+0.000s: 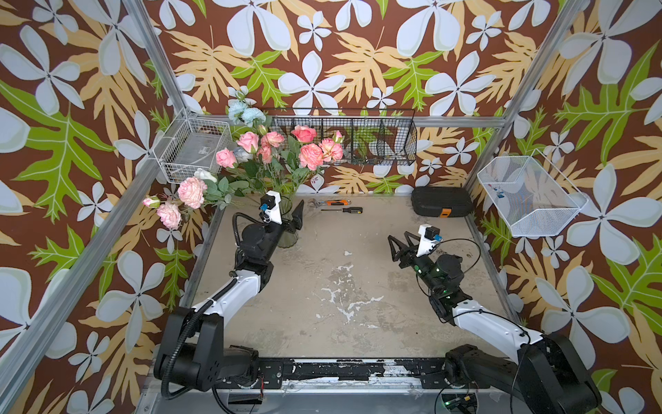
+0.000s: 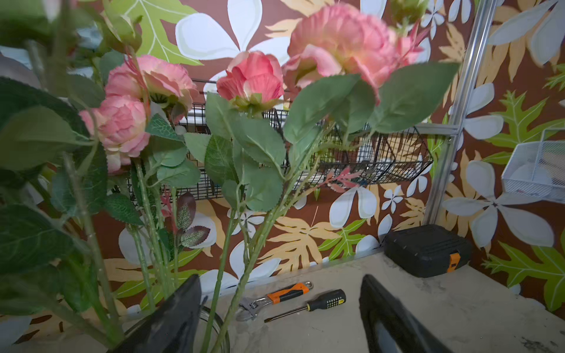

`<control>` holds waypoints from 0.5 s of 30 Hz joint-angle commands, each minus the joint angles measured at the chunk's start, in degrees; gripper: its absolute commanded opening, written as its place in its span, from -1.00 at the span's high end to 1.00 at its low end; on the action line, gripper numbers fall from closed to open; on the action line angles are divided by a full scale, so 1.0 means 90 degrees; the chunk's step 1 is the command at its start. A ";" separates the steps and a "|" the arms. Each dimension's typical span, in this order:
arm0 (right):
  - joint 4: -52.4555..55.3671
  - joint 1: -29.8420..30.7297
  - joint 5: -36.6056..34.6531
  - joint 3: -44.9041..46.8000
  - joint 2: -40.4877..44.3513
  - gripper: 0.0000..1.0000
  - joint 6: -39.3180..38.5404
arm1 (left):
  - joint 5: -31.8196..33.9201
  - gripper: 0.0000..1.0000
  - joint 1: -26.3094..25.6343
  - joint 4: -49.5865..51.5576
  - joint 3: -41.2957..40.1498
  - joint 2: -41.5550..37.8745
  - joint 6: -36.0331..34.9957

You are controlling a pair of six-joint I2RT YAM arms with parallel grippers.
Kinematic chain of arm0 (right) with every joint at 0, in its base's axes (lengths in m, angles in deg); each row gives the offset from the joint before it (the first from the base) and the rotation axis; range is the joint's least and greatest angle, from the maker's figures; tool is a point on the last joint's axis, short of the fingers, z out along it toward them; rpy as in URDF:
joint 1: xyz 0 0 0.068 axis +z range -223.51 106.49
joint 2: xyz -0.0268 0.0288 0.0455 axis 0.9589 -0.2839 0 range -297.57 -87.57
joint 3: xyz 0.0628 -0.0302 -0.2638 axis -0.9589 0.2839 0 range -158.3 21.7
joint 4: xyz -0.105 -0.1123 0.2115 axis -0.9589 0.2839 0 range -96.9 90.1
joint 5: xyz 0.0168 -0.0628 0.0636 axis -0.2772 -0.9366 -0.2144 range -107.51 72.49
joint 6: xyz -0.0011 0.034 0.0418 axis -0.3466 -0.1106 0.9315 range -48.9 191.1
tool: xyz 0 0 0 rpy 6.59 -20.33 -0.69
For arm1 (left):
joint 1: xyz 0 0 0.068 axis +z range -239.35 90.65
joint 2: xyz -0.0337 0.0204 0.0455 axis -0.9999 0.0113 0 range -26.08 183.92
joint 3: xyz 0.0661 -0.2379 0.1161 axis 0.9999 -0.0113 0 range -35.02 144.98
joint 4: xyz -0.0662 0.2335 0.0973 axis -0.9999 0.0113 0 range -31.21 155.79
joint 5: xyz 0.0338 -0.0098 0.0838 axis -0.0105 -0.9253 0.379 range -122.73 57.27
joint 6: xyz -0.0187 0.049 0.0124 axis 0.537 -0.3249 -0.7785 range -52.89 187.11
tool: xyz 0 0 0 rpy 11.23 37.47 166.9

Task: Pick out pink flowers from the vase
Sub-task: Pick up the flower from the vase.

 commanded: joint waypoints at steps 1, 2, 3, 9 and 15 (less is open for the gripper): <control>-0.0251 0.0016 0.0063 -0.0015 0.0014 -0.49 -0.0039 | 0.0056 -0.63 -0.0007 0.0528 0.0217 0.0236 -0.0296; -0.0229 0.0015 0.0061 -0.0024 0.0014 -0.49 -0.0029 | 0.0027 -0.62 -0.0004 0.0555 0.0284 0.0297 -0.0298; -0.0203 0.0011 0.0065 -0.0035 0.0004 -0.48 -0.0018 | 0.0020 -0.60 -0.0008 0.0599 0.0349 0.0360 -0.0337; -0.0225 0.0025 0.0102 -0.0011 0.0021 -0.48 0.0075 | 0.0229 -0.52 -0.0015 0.1046 0.0825 0.0764 -0.0689; -0.0232 0.0021 0.0089 0.0040 0.0070 -0.48 0.0100 | 0.0336 -0.27 -0.0017 0.1130 0.0999 0.0965 -0.0867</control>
